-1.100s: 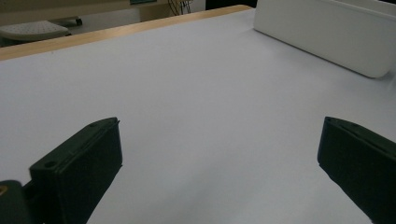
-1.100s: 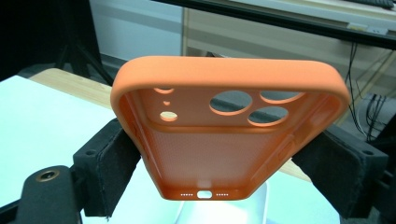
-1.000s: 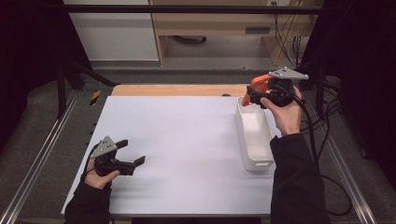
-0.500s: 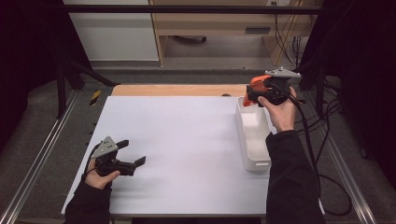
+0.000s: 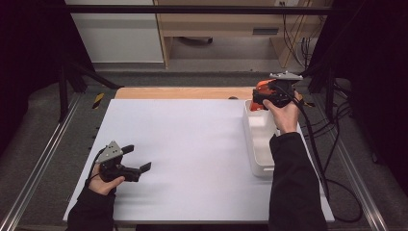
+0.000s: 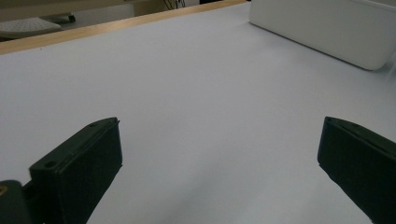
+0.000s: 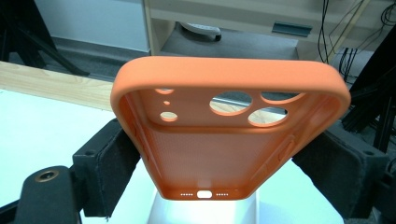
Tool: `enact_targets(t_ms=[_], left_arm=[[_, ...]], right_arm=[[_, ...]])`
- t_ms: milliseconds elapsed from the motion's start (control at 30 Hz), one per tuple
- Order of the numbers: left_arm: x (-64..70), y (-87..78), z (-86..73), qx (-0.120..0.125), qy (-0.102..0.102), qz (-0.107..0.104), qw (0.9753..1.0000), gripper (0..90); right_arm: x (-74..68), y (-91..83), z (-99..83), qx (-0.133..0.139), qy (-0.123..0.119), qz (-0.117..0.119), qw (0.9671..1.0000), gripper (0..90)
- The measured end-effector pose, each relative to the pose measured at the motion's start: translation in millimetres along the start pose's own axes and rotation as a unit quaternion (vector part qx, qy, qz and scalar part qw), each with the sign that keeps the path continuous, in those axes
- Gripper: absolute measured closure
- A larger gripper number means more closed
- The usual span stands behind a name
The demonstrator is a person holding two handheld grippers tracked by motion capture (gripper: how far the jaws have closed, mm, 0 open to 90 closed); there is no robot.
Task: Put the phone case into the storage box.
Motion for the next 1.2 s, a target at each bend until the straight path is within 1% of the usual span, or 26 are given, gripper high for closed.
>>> enact_targets(t_ms=[67, 300, 467, 533, 633, 800, 867, 1200], left_arm=[[0.2, 0.0, -0.1, -0.001, 0.001, 0.000, 1.0000, 0.0], [0.6, 1.1, -0.7, -0.003, 0.001, -0.001, 1.0000, 0.0], [1.0, 1.6, -0.8, -0.003, 0.003, -0.002, 1.0000, 0.0], [1.1, 1.8, -0.9, -0.004, 0.003, -0.002, 1.0000, 0.0], [1.6, 2.2, -1.1, -0.005, 0.004, -0.003, 1.0000, 0.0], [2.2, 3.1, -1.5, -0.006, 0.006, -0.004, 1.0000, 0.0], [2.1, 3.1, -1.6, -0.006, 0.005, -0.004, 1.0000, 0.0], [2.7, 3.8, -1.9, -0.008, 0.007, -0.005, 0.9999, 0.0]], right_arm=[[0.1, 3.6, -1.3, 0.000, 0.007, -0.001, 1.0000, 15.7], [-2.8, 15.1, -5.3, -0.008, 0.006, -0.010, 0.9999, 15.7], [-4.5, 22.5, -8.3, -0.018, 0.013, -0.017, 0.9996, 15.6], [-4.6, 25.9, -9.5, -0.021, 0.010, -0.021, 0.9995, 15.6], [-4.7, 30.2, -11.5, -0.028, 0.013, -0.029, 0.9991, 15.6], [-5.5, 37.5, -14.8, -0.035, 0.015, -0.031, 0.9988, 15.5], [-6.0, 40.6, -16.7, -0.040, 0.019, -0.034, 0.9984, 15.5], [-2.0, 54.4, -25.8, -0.056, 0.024, -0.043, 0.9972, 15.5]])
Point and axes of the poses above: each handheld gripper's, and its own axes: y roughly forward along the jaws, z roughly out of its top, x roughly to its right, the point moved 5 cm from there along y, roughly forward along the jaws, and after that the axes turned 2 degrees about -x, right-handed, at the moved point
